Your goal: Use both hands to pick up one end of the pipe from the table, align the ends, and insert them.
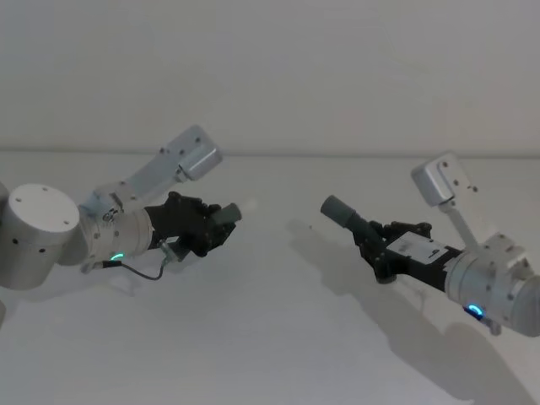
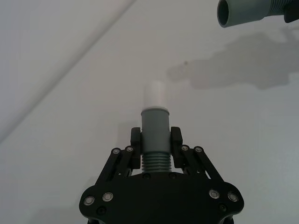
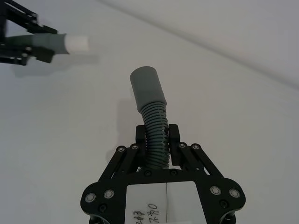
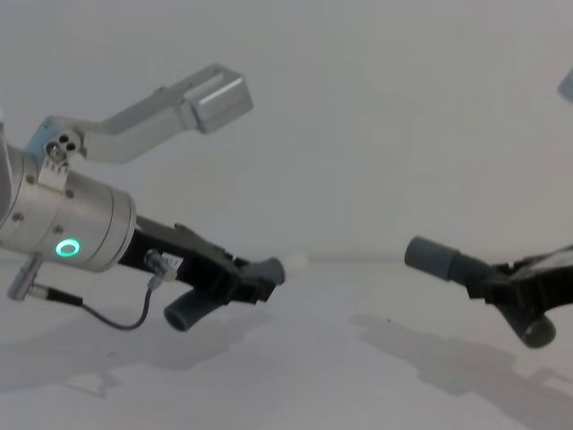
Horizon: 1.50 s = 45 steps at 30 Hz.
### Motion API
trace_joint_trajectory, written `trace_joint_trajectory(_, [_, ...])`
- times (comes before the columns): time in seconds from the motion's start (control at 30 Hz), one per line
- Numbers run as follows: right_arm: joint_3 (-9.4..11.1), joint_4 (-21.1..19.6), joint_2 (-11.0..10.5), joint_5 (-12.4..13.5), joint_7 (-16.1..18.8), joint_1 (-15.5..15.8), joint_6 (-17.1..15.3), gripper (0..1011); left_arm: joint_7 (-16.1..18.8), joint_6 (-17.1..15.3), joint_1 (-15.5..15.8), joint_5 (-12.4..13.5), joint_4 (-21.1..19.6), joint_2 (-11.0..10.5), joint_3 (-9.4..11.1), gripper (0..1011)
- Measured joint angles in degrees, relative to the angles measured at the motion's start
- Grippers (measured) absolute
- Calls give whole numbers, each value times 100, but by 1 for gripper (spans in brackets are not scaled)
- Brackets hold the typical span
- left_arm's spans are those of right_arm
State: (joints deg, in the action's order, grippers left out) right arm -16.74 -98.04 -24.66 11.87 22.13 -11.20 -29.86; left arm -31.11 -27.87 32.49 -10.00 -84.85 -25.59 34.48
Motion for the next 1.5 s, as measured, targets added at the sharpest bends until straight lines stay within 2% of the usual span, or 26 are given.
trace_joint_trajectory(0.13, [15,-66,-188,30,207,-2,250,274,-24,89,39,50,-89,-20,6,364])
trace_joint_trajectory(0.3, [12,-120,-461,59,550,-30,575,274,-208,238,143,102,-142,-86,75,364])
trace_joint_trajectory(0.33, [12,-120,-461,59,550,-30,575,274,-248,260,162,109,-145,-99,90,364])
trace_joint_trajectory(0.37, [-3,-135,-597,66,717,-48,725,274,-334,310,212,127,-147,-130,123,364])
trace_joint_trajectory(0.53, [-51,-144,-875,69,1050,-93,995,274,-622,446,356,179,-147,-227,256,364])
trace_joint_trajectory(0.93, [-206,-112,-1443,70,1817,-220,1644,274,-1487,846,741,193,-101,-539,550,364])
trace_joint_trajectory(1.2, [-275,-101,-1649,96,2084,-254,1898,274,-1909,1108,898,79,-63,-681,644,364])
trace_joint_trajectory(1.5, [-360,-124,-1781,137,2260,-277,2044,274,-2328,1401,1025,-92,-3,-778,708,364])
